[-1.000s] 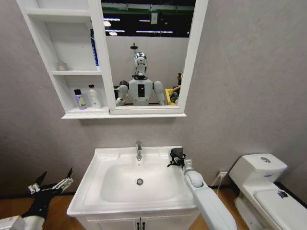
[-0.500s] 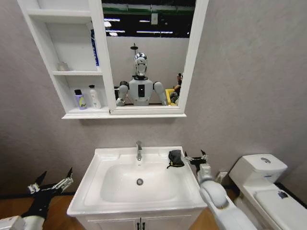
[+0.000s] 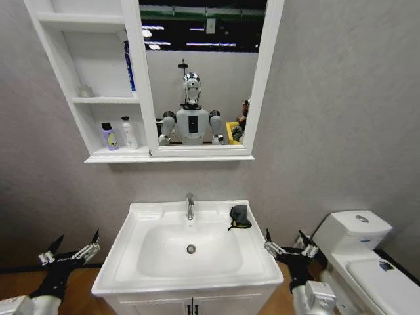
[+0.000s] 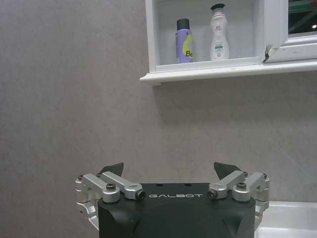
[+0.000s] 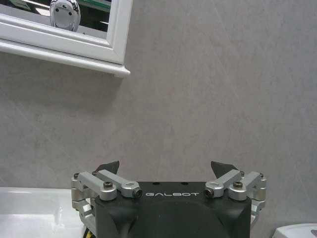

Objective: Move facial cleanser and shampoo from washbasin to cabinet, then wipe washbasin with towel.

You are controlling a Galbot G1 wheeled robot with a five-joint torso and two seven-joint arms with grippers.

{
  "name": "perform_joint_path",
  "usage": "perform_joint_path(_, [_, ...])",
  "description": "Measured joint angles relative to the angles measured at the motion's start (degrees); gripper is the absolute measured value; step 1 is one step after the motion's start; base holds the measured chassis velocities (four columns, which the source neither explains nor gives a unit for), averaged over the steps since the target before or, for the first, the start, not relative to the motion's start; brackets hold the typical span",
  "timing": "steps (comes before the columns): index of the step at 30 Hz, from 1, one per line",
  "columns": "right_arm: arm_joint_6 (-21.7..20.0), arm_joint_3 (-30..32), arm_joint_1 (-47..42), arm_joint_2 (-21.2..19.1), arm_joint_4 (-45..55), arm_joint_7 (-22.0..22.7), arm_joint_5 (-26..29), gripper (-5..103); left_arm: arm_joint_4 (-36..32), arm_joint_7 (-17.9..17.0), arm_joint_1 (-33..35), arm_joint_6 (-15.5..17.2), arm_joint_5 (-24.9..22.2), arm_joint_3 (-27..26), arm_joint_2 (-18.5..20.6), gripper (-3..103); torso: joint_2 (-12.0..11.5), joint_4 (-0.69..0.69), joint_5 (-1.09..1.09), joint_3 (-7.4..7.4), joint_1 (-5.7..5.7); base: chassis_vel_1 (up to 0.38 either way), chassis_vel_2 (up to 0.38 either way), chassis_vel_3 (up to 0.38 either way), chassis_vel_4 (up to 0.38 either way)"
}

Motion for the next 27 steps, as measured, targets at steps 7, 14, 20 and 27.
perform_joint_path(7, [0.0, -0.5, -0.3, -0.4, -0.3, 0.1, -0.3, 100, 0.0, 0.0, 0.0, 0.0, 0.0, 0.0, 0.0, 100, 0.0, -0.02, 0.03, 0.00, 0.01, 0.119, -0.117, -0.132, 0.125])
perform_joint_path(14, [0.6, -1.3, -1.1, 0.0, -0.6, 0.1, -1.1, 100, 0.0, 0.0, 0.0, 0.0, 0.0, 0.0, 0.0, 100, 0.0, 0.00, -0.02, -0.01, -0.03, 0.224, -0.229, -0.220, 0.229])
perform_joint_path(20, [0.8, -1.3, -1.4, -0.3, -0.7, 0.0, -1.1, 100, 0.0, 0.0, 0.0, 0.0, 0.0, 0.0, 0.0, 100, 0.0, -0.01, -0.02, -0.01, -0.03, 0.289, -0.291, -0.297, 0.283])
perform_joint_path(27, [1.0, -1.6, -1.2, -0.8, -0.8, -0.1, -0.9, 100, 0.0, 0.0, 0.0, 0.0, 0.0, 0.0, 0.0, 100, 0.0, 0.00, 0.03, 0.00, -0.02, 0.359, -0.346, -0.342, 0.358])
